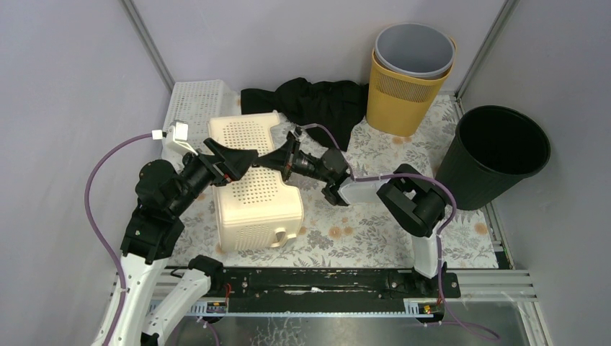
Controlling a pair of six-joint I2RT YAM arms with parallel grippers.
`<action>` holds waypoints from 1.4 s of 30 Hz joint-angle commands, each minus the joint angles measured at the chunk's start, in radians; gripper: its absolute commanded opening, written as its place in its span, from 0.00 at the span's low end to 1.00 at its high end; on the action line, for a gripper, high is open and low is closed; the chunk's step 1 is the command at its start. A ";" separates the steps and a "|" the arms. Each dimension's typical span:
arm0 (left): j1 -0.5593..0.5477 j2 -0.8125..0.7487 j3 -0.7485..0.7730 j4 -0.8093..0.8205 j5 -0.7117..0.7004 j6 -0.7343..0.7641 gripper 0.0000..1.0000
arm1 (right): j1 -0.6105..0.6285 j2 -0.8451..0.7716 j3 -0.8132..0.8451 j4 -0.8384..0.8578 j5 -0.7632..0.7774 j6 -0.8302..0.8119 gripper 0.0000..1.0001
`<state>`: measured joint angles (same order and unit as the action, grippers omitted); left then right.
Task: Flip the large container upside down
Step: Turn the container upside down at the center of the board.
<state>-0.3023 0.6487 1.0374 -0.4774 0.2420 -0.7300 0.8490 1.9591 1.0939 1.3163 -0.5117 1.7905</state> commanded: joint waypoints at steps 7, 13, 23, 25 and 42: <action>-0.006 -0.010 0.003 0.009 -0.010 0.008 1.00 | -0.011 -0.007 -0.152 0.369 0.058 0.082 0.00; -0.006 -0.011 -0.001 0.010 -0.010 0.004 1.00 | -0.024 -0.029 -0.213 0.323 0.050 0.055 0.00; -0.006 -0.012 -0.005 0.010 -0.010 0.003 1.00 | -0.045 -0.043 -0.281 0.280 0.039 0.032 0.11; -0.006 -0.012 -0.008 0.012 -0.009 0.003 1.00 | -0.051 -0.065 -0.287 0.224 0.023 -0.002 0.13; -0.006 -0.008 -0.026 0.028 -0.004 -0.002 1.00 | -0.070 -0.176 -0.323 -0.008 -0.013 -0.144 0.30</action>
<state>-0.3023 0.6441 1.0241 -0.4759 0.2424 -0.7307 0.7845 1.8168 0.7990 1.4532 -0.4656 1.7340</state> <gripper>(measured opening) 0.998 0.279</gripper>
